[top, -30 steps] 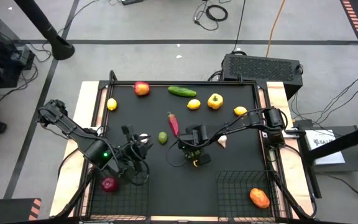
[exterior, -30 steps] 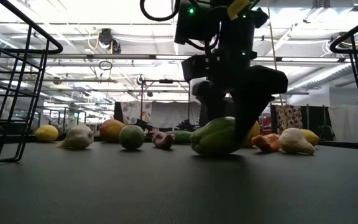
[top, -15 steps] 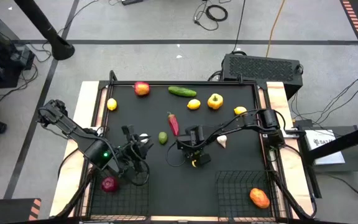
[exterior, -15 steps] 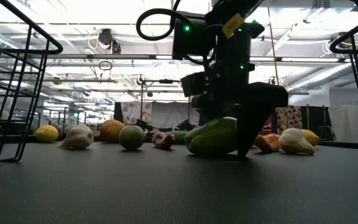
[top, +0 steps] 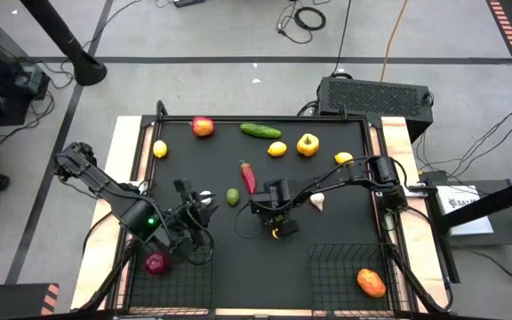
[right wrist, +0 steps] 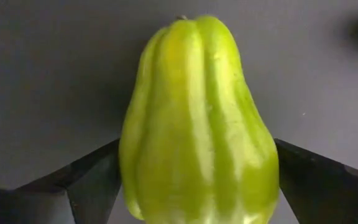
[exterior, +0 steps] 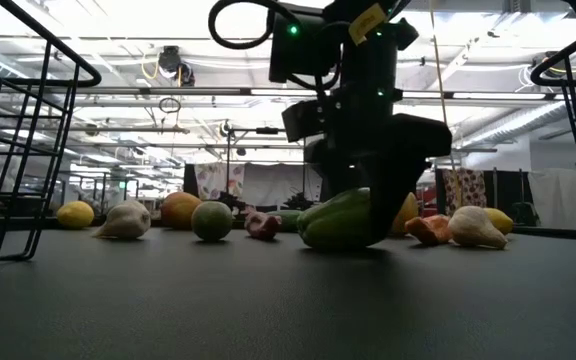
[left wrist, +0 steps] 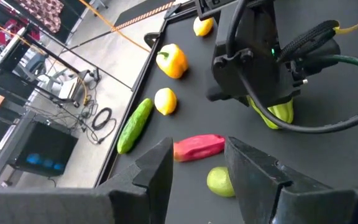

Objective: Sort produce into baskets
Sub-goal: Put the green chayote into the right wire basket

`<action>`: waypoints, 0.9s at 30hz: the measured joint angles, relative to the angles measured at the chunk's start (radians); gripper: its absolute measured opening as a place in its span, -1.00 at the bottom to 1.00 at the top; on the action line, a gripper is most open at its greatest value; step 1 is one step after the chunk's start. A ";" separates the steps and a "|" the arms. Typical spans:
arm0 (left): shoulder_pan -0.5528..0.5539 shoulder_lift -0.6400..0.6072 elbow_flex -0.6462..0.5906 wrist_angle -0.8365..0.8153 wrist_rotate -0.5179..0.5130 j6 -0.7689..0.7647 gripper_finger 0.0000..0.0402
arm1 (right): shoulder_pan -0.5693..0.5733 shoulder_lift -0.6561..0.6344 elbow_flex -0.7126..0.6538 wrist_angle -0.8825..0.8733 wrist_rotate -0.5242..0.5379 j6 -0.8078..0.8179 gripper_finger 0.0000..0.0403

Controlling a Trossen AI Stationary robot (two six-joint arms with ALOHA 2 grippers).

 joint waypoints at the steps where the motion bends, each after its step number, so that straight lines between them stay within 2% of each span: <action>1: 0.000 0.000 0.000 0.000 0.000 0.000 -0.24 | 0.000 0.000 0.000 -0.001 -0.001 0.000 0.87; 20: 0.000 0.000 0.000 -0.011 0.000 -0.001 -0.24 | -0.013 0.000 0.000 0.001 -0.034 0.040 0.87; 27: 0.000 0.000 0.000 -0.011 0.000 0.000 -0.24 | -0.015 -0.002 0.000 -0.001 -0.032 0.045 0.60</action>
